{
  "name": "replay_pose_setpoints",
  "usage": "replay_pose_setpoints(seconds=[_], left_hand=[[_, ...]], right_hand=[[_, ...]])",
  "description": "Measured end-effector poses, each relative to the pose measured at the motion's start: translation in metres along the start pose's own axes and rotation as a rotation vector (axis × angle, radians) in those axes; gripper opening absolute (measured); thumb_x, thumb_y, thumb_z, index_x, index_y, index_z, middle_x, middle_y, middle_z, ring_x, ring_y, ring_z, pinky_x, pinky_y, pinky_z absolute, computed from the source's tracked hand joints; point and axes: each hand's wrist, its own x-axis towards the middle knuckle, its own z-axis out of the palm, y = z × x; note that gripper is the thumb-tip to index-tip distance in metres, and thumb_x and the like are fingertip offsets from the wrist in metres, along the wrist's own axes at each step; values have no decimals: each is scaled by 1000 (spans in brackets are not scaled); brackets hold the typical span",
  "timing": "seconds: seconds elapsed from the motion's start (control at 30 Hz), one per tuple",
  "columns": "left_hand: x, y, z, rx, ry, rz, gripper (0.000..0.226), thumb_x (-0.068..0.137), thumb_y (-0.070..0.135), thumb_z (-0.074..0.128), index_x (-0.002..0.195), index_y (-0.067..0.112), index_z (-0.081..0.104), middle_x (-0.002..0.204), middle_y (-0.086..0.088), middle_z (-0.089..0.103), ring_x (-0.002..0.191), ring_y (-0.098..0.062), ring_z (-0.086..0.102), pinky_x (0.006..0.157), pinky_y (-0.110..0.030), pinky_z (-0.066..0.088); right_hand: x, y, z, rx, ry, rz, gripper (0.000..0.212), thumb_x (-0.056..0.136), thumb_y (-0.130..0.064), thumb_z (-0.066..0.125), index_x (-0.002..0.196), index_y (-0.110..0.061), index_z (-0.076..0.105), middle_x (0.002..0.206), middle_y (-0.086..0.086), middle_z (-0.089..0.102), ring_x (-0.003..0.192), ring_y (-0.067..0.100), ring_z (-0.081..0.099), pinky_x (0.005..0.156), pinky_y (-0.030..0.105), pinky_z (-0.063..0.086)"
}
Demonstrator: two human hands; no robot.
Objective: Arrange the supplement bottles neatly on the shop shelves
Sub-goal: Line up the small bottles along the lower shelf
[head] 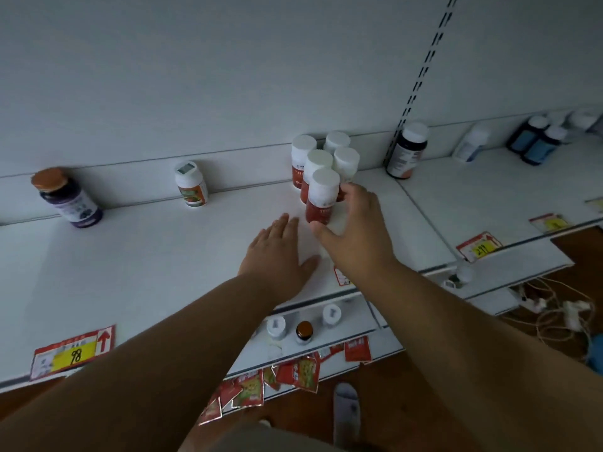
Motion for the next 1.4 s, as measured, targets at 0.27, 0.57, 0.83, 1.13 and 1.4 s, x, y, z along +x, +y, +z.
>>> replay_pose_setpoints(seconds=[0.27, 0.57, 0.83, 1.13, 1.4], left_hand=[[-115, -21, -20, 7, 118, 51, 73, 94, 54, 47, 154, 24, 17, 157, -1, 31, 143, -22, 30, 118, -40, 24], [-264, -51, -5, 56, 140, -128, 58, 94, 50, 49, 145, 29, 34, 146, 4, 45, 132, -20, 42, 109, -37, 33], [-332, -126, -14, 80, 53, -174, 68, 94, 51, 51, 151, 28, 24, 152, 1, 38, 135, -22, 41, 110, -40, 36], [-355, -281, 23, 2, -19, -124, 73, 91, 51, 57, 152, 31, 22, 159, 4, 25, 142, -25, 34, 111, -47, 38], [-282, -359, 159, -133, 41, -199, 75, 90, 44, 62, 152, 29, 23, 157, 3, 30, 140, -25, 35, 110, -44, 35]], right_hand=[[-94, -43, 0, -117, 15, -150, 60, 90, -37, 68, 142, -18, 44, 142, 10, 44, 128, 26, 44, 105, 41, 44], [-203, -103, 30, 85, -205, -398, 36, 100, -37, 52, 131, -21, 50, 120, 3, 60, 104, 18, 61, 86, 39, 55], [-278, -140, 64, 156, -275, -285, 44, 97, -35, 57, 138, -24, 44, 117, -5, 59, 100, 9, 59, 82, 24, 51], [-338, -150, 203, 2, -345, -52, 45, 94, -35, 64, 135, -30, 47, 141, -4, 46, 122, 9, 52, 85, 10, 37], [-305, -54, 367, -37, -362, 52, 61, 90, -36, 70, 142, -31, 39, 143, 0, 46, 126, 16, 52, 96, 22, 40]])
